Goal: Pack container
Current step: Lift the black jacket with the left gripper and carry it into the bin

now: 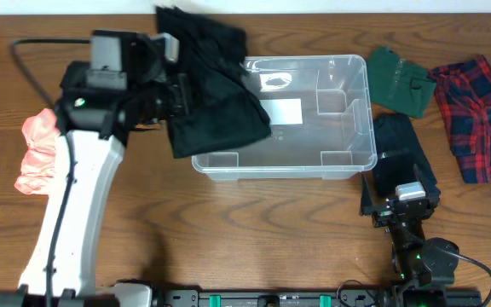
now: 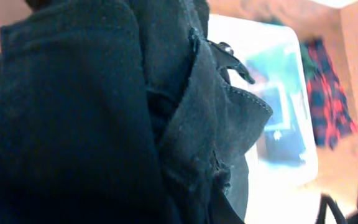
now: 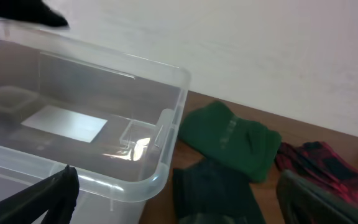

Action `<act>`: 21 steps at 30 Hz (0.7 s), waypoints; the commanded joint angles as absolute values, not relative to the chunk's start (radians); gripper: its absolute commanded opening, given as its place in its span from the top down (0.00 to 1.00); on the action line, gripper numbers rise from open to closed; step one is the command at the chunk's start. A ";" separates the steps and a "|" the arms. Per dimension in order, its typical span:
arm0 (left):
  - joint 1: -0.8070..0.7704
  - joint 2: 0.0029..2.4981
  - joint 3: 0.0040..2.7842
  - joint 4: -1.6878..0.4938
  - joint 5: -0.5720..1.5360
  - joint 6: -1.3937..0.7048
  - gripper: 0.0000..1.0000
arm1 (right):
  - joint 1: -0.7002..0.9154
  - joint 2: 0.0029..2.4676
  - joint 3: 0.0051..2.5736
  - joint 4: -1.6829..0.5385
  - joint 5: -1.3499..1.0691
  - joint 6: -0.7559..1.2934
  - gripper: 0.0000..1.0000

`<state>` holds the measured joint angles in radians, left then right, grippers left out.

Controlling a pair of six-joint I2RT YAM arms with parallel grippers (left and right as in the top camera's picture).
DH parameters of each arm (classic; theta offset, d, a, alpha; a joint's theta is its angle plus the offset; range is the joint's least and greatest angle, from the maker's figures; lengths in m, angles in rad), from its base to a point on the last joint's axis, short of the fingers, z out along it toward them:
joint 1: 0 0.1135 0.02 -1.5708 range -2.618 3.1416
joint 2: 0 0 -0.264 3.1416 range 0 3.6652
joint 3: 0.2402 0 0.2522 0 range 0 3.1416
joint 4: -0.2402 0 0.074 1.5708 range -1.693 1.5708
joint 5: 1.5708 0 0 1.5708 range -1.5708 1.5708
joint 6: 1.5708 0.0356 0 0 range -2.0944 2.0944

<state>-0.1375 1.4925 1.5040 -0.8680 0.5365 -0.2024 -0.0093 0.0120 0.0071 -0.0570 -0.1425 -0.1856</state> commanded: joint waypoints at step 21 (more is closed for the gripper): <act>-0.296 1.586 1.522 -0.840 0.655 -0.001 0.94 | -0.021 0.007 0.006 -0.061 -0.147 -0.192 0.01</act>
